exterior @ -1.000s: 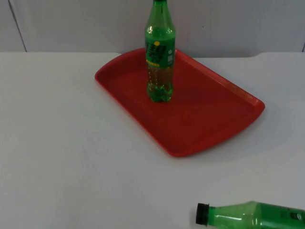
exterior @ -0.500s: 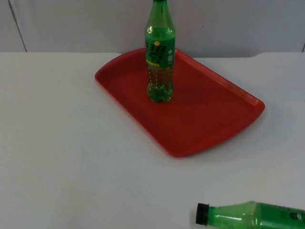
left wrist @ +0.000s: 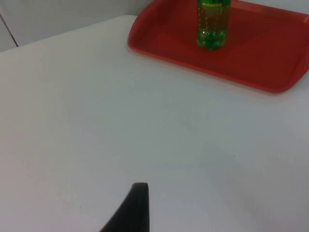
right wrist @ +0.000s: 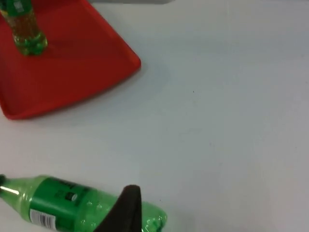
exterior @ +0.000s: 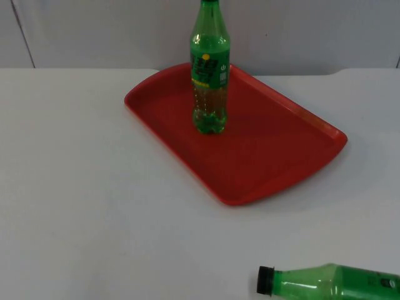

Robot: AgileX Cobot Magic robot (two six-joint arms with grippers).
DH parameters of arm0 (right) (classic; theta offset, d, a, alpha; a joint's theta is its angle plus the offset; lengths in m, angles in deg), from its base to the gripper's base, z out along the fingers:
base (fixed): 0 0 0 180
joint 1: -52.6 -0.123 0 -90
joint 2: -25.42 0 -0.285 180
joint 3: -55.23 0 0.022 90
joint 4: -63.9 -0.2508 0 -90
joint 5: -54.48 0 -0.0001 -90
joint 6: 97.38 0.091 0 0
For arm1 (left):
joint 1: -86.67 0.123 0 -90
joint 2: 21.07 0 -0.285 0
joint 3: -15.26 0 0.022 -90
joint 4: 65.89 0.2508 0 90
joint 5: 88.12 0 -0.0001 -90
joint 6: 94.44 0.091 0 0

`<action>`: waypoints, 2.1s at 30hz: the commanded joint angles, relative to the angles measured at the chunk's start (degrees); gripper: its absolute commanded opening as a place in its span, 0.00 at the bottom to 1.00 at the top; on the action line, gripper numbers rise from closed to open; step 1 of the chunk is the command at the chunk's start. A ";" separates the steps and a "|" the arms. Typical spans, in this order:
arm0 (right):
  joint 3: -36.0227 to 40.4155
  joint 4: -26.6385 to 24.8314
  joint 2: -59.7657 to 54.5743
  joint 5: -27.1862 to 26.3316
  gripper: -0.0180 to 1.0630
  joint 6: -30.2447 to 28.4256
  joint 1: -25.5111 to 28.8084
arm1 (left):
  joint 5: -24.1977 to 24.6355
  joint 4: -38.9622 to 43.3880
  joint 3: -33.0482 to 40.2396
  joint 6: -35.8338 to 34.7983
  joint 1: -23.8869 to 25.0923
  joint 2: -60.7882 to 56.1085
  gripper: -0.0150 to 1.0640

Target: Place the bottle upright on the tray.

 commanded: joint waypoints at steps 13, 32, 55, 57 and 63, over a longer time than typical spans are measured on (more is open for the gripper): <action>-10.90 -4.76 -31.95 -1.10 0.99 -16.00 0.38 | -0.46 0.79 0.20 0.00 -0.43 -0.19 0.99; -17.86 -12.68 -64.32 -7.72 0.99 -30.22 -11.72 | -0.46 0.79 0.20 0.00 -0.43 -0.19 0.99; -17.86 4.30 -85.91 -19.55 0.99 -28.07 -39.54 | -0.57 1.00 0.20 0.00 -0.43 -0.19 0.99; -17.86 5.46 -87.01 -20.99 0.99 -28.07 -39.82 | -0.57 1.00 0.20 0.00 -0.43 -0.19 0.99; -17.86 5.46 -89.74 -22.48 0.99 -29.92 -39.82 | -0.57 1.00 0.20 0.00 -0.43 -0.19 0.99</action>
